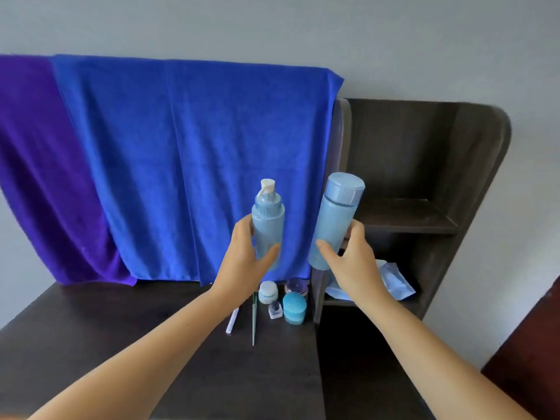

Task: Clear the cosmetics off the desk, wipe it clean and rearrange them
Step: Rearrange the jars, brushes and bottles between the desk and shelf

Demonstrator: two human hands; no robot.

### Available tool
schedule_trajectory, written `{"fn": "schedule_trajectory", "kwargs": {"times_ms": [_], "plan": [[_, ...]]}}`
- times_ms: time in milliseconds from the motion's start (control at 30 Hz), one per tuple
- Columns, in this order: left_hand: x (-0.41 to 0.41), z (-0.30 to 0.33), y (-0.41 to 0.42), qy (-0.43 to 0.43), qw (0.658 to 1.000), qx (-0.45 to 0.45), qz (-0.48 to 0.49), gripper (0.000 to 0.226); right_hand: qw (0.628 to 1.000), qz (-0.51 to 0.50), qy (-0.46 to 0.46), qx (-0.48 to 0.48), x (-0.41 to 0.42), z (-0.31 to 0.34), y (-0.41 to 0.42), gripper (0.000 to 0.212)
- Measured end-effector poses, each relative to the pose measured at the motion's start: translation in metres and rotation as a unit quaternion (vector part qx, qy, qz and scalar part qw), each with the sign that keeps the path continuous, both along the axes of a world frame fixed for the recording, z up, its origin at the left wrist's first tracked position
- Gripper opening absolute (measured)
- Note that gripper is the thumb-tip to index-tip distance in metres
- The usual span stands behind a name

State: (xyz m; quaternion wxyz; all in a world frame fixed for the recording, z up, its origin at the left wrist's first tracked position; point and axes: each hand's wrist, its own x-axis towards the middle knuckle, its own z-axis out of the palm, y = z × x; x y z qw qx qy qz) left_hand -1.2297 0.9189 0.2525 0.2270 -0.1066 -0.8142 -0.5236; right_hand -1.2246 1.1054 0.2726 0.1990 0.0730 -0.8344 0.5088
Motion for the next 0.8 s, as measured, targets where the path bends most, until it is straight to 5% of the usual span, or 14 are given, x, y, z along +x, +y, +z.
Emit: {"fn": "schedule_trajectory", "kwargs": {"times_ms": [233, 600, 800], "plan": [[0.019, -0.054, -0.134, -0.086, 0.993, -0.068, 0.051, 0.041, 0.994, 0.045, -0.098, -0.017, 0.008, -0.066, -0.133, 0.040], [-0.056, -0.167, -0.184, -0.244, 0.969, -0.002, 0.049, 0.035, 0.975, 0.052, -0.217, 0.012, -0.067, -0.167, -0.192, 0.037], [-0.102, -0.206, -0.196, -0.267, 0.963, 0.025, 0.030, 0.062, 0.969, 0.022, -0.247, -0.002, -0.120, -0.226, -0.213, 0.048]]}}
